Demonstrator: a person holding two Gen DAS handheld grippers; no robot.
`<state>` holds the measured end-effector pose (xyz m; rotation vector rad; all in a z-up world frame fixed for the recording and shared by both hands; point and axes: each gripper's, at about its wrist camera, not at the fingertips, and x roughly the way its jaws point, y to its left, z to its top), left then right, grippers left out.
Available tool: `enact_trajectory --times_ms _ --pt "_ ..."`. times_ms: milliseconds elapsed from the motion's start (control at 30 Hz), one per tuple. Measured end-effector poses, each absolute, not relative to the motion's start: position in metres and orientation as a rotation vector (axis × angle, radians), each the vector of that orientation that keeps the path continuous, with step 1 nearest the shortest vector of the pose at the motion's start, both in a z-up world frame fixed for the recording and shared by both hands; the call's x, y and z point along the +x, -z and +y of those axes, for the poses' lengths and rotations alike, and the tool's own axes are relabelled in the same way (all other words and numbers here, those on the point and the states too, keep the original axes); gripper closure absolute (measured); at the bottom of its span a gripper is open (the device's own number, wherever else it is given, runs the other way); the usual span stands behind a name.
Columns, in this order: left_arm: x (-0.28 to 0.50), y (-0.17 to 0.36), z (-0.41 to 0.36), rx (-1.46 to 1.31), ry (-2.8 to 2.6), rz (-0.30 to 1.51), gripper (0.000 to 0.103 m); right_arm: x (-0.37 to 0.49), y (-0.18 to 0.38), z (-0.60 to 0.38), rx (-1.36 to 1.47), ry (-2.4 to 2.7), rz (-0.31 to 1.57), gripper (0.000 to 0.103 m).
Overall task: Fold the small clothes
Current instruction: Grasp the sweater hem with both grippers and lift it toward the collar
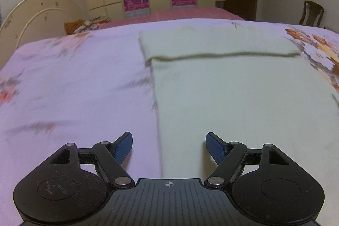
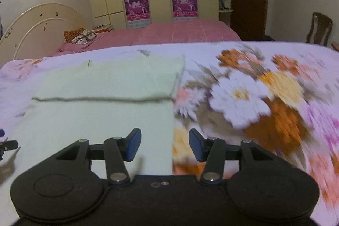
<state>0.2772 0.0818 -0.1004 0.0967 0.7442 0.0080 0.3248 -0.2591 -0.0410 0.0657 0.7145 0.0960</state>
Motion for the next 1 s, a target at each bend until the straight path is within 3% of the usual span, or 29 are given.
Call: enact_trajectory --times_ms 300,467,533,733,900,1000 --pt "0.182 0.094 0.106 -0.051 0.069 0.785 0.027 0.218 0.052 -0.282 0.238 -0.062 0.8 0.054" --pt "0.148 0.104 0.12 -0.207 0.123 0.83 0.028 0.181 0.069 -0.304 0.523 -0.058 0.854 0.054" --pt "0.14 0.107 0.126 -0.29 0.139 0.836 0.042 0.168 0.075 -0.309 0.581 -0.049 0.866 0.054" --pt "0.129 0.125 0.147 -0.594 0.217 0.867 0.062 0.139 0.084 -0.302 0.647 -0.122 0.89 0.055" --pt "0.13 0.141 0.148 -0.678 0.236 0.876 0.064 0.136 0.095 -0.297 0.727 -0.181 0.906 0.073" --pt "0.134 0.147 0.15 -0.731 0.239 0.872 0.064 0.136 0.1 -0.299 0.778 -0.192 0.897 0.075"
